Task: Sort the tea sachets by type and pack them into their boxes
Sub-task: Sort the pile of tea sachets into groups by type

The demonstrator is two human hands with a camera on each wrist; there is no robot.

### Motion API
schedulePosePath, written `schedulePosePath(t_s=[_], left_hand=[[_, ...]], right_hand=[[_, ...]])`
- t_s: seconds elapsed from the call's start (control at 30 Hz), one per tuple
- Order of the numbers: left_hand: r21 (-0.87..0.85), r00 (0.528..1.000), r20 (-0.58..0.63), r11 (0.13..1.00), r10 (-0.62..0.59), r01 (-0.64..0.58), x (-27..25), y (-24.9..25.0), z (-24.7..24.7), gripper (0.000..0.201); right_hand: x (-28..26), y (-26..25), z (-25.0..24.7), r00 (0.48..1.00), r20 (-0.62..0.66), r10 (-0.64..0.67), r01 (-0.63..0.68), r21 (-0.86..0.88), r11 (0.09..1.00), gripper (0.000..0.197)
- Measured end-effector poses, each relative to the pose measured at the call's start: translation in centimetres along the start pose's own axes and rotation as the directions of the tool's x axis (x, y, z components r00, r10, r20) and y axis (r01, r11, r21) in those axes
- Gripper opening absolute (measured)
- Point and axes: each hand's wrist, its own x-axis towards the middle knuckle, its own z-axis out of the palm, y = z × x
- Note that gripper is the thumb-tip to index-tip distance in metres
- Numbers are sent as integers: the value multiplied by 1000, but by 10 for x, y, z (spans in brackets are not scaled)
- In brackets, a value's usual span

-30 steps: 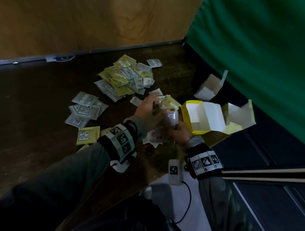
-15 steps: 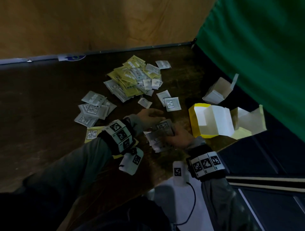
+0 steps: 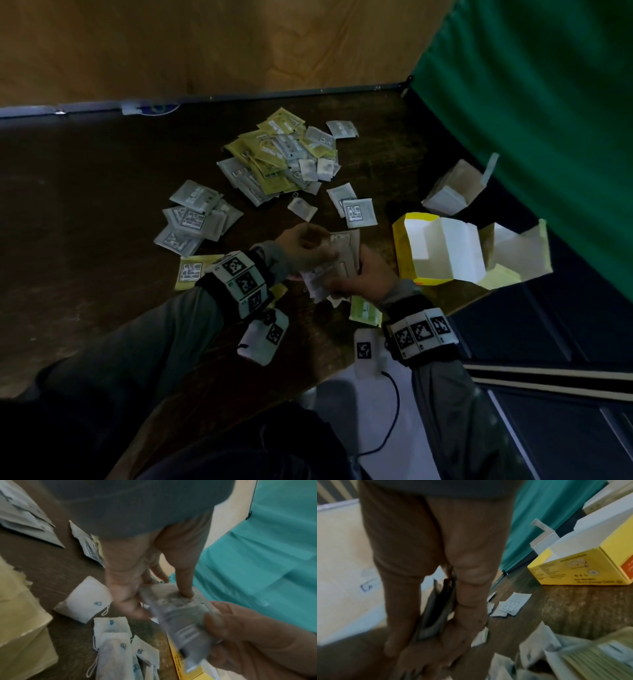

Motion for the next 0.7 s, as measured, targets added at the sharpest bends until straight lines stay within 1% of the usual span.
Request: schedulePosePath(t_s=[0.03, 0.1, 0.2, 0.27, 0.33, 0.37, 0.4, 0.43, 0.47, 0.5, 0.53, 0.57, 0.6, 0.63, 0.7], left_hand=[[-12, 1000, -13, 1000, 14, -14, 0, 0, -1, 46], [-56, 999, -41, 998, 22, -25, 0, 1, -3, 50], [-56, 997, -64, 997, 46, -49, 1, 2, -5, 46], [-60, 994, -83, 995, 70, -75, 2, 0, -9, 41], [-94, 993, -97, 993, 66, -75, 0, -1, -16, 38], [-94, 992, -108, 993, 65, -76, -1, -1, -20, 38], [-85, 989, -128, 993, 71, -82, -1, -2, -25, 41], [-82, 985, -156, 992, 79, -93, -2, -3, -30, 45], [-96, 979, -190, 991, 77, -97, -3, -4, -36, 50], [-102, 972, -221, 990, 77, -102, -5, -5, -41, 53], [-94, 965, -251, 990, 79, -106, -4, -7, -47, 53], [-84, 959, -271, 990, 83, -109, -6, -6, -51, 50], [-88, 954, -290, 990, 79, -109, -7, -6, -56, 47], [-94, 949, -306, 990, 71, -105, -7, -7, -61, 46], [-112, 942, -332, 990, 49, -90, -8, -7, -73, 47]], right_hand=[[-1, -1, -3, 999, 38, -5, 5, 21, 1000, 68], [-4, -4, -9, 998, 60, -11, 6, 84, 996, 60], [-5, -4, -12, 998, -48, 41, -35, 115, 993, 58], [-5, 1, -16, 990, -111, 85, -60, 211, 976, 55], [-8, 7, -23, 984, -136, 118, -67, 331, 941, 49], [-8, 12, -26, 981, -152, 120, -66, 322, 944, 46], [-7, 18, -28, 977, -182, 111, -66, 237, 969, 45], [-6, 26, -31, 974, -210, 88, -71, 89, 993, 46], [-4, 34, -32, 972, -221, 84, -108, -99, 989, 49], [-2, 43, -33, 970, -215, 117, -178, -288, 941, 55], [-1, 50, -30, 961, -214, 177, -259, -456, 851, 64], [-3, 56, -26, 947, -223, 232, -320, -577, 752, 74], [-4, 62, -21, 935, -239, 262, -355, -645, 677, 83], [-5, 69, -16, 928, -260, 266, -372, -665, 648, 86], [-6, 77, -8, 925, -301, 233, -377, -641, 668, 81]])
